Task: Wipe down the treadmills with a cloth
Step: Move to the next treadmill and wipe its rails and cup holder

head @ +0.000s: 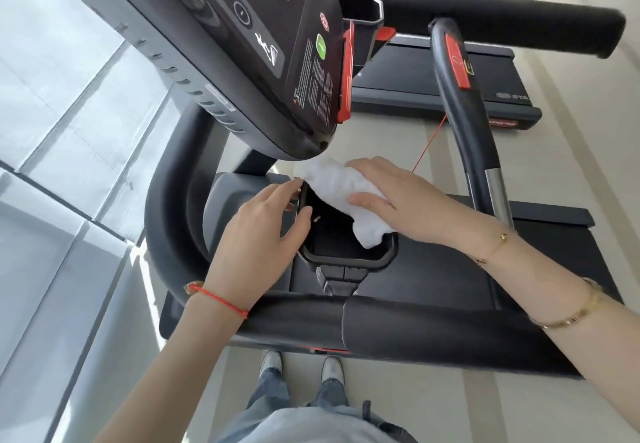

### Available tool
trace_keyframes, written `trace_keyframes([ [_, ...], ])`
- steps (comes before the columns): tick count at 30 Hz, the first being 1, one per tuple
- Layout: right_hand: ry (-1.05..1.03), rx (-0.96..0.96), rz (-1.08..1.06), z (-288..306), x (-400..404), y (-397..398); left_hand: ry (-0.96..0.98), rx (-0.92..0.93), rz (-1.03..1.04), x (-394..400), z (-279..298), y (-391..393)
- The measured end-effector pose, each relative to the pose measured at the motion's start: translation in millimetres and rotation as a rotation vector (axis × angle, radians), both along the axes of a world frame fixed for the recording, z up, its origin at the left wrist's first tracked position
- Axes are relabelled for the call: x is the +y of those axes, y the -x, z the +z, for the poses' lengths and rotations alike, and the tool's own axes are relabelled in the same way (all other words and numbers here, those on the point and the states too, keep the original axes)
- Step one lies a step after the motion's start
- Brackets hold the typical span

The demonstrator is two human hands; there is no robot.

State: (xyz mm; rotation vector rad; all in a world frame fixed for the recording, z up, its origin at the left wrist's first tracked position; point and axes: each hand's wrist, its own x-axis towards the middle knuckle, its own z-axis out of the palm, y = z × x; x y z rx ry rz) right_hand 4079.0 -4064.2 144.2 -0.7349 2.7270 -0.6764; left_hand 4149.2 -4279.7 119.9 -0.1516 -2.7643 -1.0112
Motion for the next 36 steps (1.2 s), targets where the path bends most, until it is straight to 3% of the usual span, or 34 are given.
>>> trace_keyframes([
  [4,-0.128,0.103,0.12,0,-32,15,0.001,0.006,-0.01,-1,-1,1],
  [11,0.089,-0.017,-0.147,-12,7,-9,0.001,0.019,0.01,0,-1,0],
  [17,-0.026,-0.026,-0.064,-2,-25,13,-0.002,0.043,0.015,-1,-1,0],
  [20,0.111,-0.005,-0.194,-7,-13,-7,-0.003,0.049,0.015,-2,-1,0],
  [28,0.53,-0.221,-0.492,-22,-11,-79,-0.011,0.038,-0.002,-1,2,-1],
  [36,0.24,-0.256,-0.399,1,-14,-16,-0.011,0.035,0.009,0,3,-2],
])
